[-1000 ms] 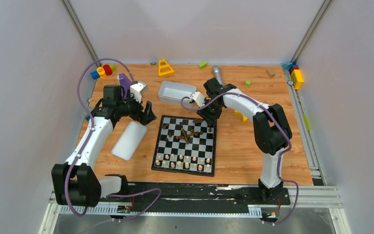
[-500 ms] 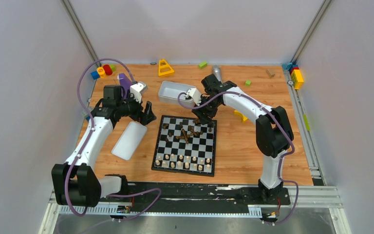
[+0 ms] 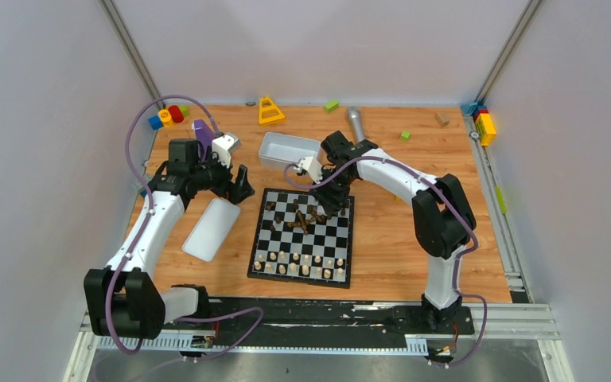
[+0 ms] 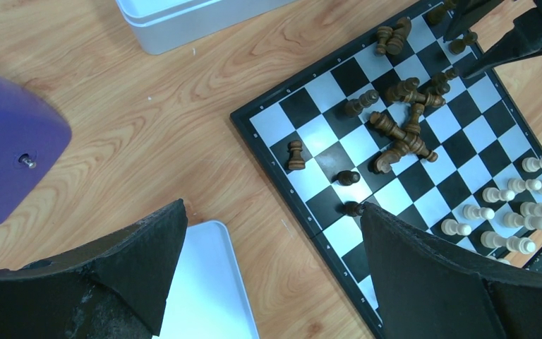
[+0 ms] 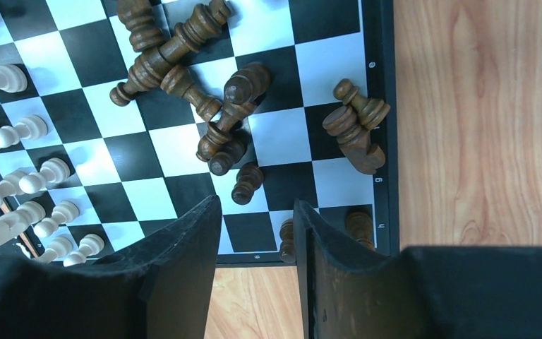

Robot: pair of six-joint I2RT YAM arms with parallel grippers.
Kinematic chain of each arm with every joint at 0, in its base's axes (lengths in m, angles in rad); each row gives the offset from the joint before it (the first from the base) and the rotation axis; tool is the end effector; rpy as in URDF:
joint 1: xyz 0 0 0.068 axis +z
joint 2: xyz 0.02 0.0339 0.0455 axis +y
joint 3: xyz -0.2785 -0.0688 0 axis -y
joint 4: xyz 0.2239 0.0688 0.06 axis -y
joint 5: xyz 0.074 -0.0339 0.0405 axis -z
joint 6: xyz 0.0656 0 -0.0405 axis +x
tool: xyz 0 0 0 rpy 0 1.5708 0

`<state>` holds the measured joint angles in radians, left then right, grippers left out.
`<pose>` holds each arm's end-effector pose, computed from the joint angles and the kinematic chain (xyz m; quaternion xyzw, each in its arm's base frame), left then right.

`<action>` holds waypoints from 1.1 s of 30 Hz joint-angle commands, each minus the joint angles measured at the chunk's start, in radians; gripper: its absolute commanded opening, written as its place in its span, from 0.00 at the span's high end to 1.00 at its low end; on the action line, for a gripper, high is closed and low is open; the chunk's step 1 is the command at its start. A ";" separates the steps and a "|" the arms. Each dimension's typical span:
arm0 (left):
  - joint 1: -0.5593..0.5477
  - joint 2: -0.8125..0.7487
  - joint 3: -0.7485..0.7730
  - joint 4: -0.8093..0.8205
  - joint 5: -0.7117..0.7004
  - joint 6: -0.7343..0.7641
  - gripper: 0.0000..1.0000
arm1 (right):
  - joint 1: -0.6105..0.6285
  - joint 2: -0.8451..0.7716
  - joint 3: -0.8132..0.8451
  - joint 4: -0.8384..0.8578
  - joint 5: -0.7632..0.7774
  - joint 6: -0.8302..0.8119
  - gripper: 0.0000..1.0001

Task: Set up the chess pieces on the board
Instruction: Adjust the chess piece on the chessboard.

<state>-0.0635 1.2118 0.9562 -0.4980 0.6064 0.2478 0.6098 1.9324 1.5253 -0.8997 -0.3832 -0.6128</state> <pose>0.2443 -0.0530 0.2882 0.2530 0.8468 -0.2379 0.4028 0.3000 0.2395 0.2103 -0.5791 0.7825 0.1886 0.1295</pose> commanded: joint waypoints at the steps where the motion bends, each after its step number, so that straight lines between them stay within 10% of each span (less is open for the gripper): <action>1: 0.000 -0.023 0.022 0.015 0.000 -0.001 0.00 | 0.010 0.026 -0.013 0.002 -0.006 -0.018 0.59; 33: -0.001 -0.018 0.022 0.015 0.003 0.002 0.00 | -0.005 0.056 -0.010 0.006 0.092 -0.032 0.89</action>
<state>-0.0635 1.2118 0.9562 -0.4980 0.6003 0.2478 0.6136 1.9881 1.5101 -0.8997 -0.3450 -0.6235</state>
